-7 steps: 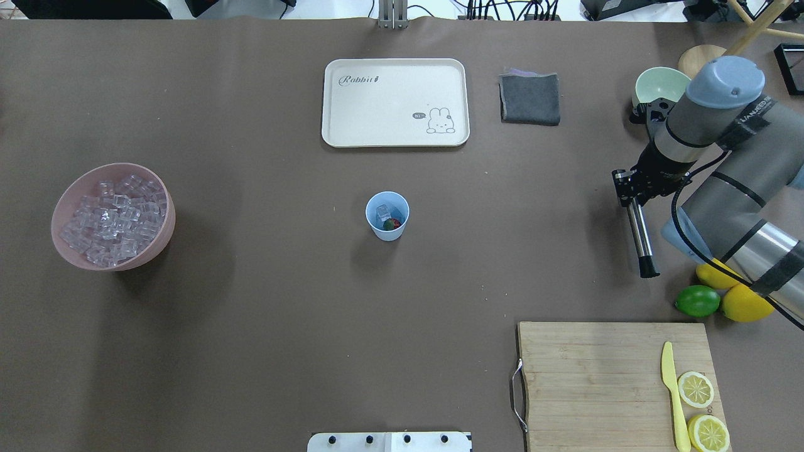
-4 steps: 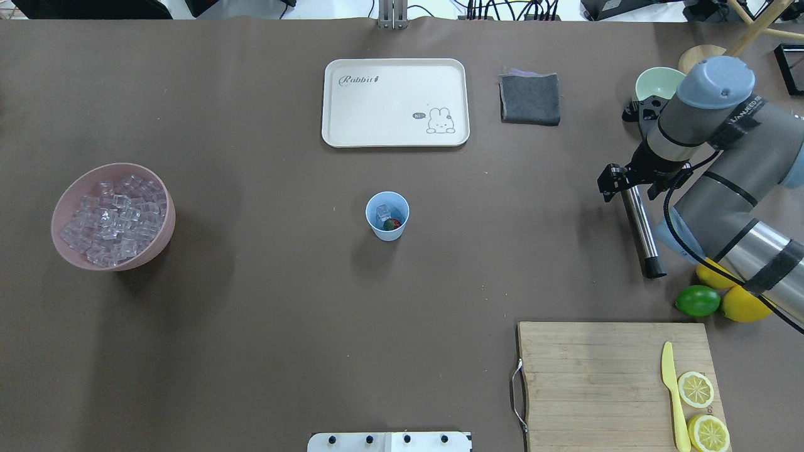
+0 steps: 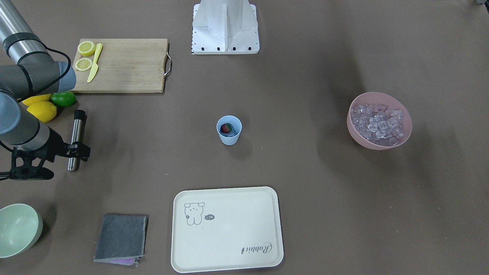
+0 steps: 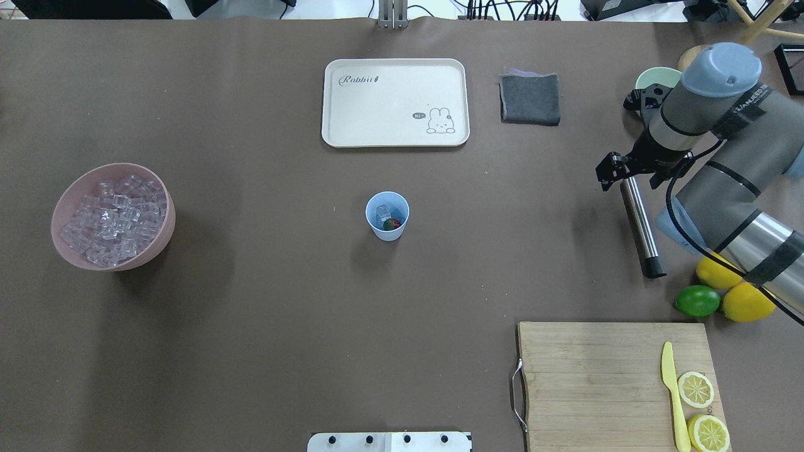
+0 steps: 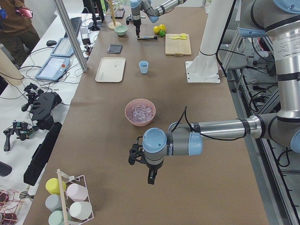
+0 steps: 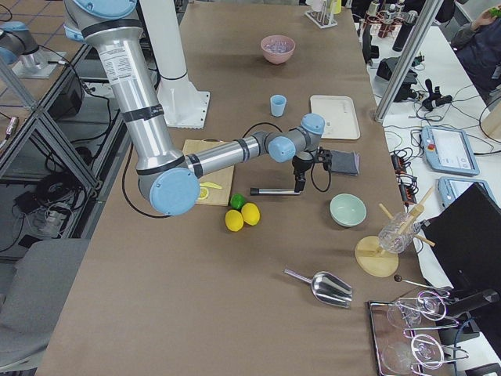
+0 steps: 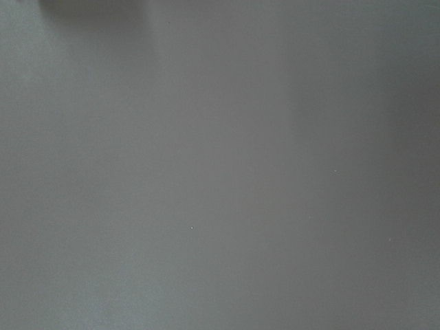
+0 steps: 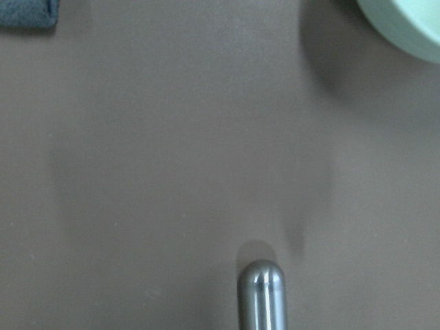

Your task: Mash ice and strawberries in cup

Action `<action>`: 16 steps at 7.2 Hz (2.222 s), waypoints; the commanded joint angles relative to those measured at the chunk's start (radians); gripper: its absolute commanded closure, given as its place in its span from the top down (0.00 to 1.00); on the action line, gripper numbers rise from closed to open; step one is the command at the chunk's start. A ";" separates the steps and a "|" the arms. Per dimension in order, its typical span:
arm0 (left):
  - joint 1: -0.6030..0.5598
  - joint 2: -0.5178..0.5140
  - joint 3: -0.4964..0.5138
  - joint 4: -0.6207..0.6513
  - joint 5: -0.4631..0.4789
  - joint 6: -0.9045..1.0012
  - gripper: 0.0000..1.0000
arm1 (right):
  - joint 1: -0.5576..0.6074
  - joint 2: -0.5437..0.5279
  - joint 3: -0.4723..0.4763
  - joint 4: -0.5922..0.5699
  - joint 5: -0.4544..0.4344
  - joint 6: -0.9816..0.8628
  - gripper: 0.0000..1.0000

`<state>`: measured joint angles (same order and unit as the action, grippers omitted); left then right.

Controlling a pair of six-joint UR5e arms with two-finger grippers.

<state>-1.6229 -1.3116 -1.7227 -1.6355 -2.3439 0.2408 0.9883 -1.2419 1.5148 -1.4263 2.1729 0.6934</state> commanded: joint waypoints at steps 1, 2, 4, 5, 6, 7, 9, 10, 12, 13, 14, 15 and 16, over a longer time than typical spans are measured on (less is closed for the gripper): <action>0.000 0.000 0.000 0.000 0.000 0.000 0.99 | 0.085 -0.031 -0.005 -0.011 0.004 -0.108 1.00; 0.000 0.000 0.000 0.000 -0.002 0.000 0.99 | 0.139 -0.075 0.001 -0.011 0.005 -0.173 1.00; 0.000 0.000 0.000 0.002 -0.002 0.000 0.99 | 0.266 -0.181 0.002 -0.006 0.005 -0.360 1.00; 0.001 0.000 0.000 0.002 -0.002 0.000 0.99 | 0.329 -0.252 0.019 0.004 0.004 -0.371 1.00; 0.001 0.000 0.000 0.002 -0.002 0.000 0.99 | 0.372 -0.310 0.027 0.009 0.002 -0.377 1.00; 0.000 0.000 0.000 0.002 -0.002 0.000 0.99 | 0.400 -0.342 0.018 0.012 -0.033 -0.475 1.00; 0.000 0.000 0.000 0.002 -0.002 0.000 0.99 | 0.516 -0.338 0.037 -0.145 0.014 -0.806 1.00; 0.000 0.000 0.000 0.002 -0.002 0.000 0.99 | 0.526 -0.309 0.094 -0.310 0.008 -0.813 1.00; 0.001 -0.006 0.005 0.008 0.001 -0.012 0.99 | 0.611 -0.300 0.220 -0.485 0.013 -0.813 1.00; 0.001 -0.006 0.009 0.003 0.002 -0.012 0.99 | 0.618 -0.313 0.219 -0.485 0.008 -0.813 1.00; 0.001 -0.011 0.008 0.002 0.002 -0.012 0.99 | 0.619 -0.317 0.219 -0.485 0.016 -0.813 1.00; 0.001 -0.017 -0.001 0.002 0.000 -0.014 0.99 | 0.619 -0.320 0.225 -0.479 0.022 -0.813 1.00; 0.001 -0.027 0.002 0.000 0.000 -0.014 0.99 | 0.619 -0.324 0.225 -0.477 0.019 -0.813 1.00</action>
<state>-1.6214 -1.3280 -1.7205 -1.6337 -2.3434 0.2278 1.6063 -1.5607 1.7366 -1.9055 2.1916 -0.1195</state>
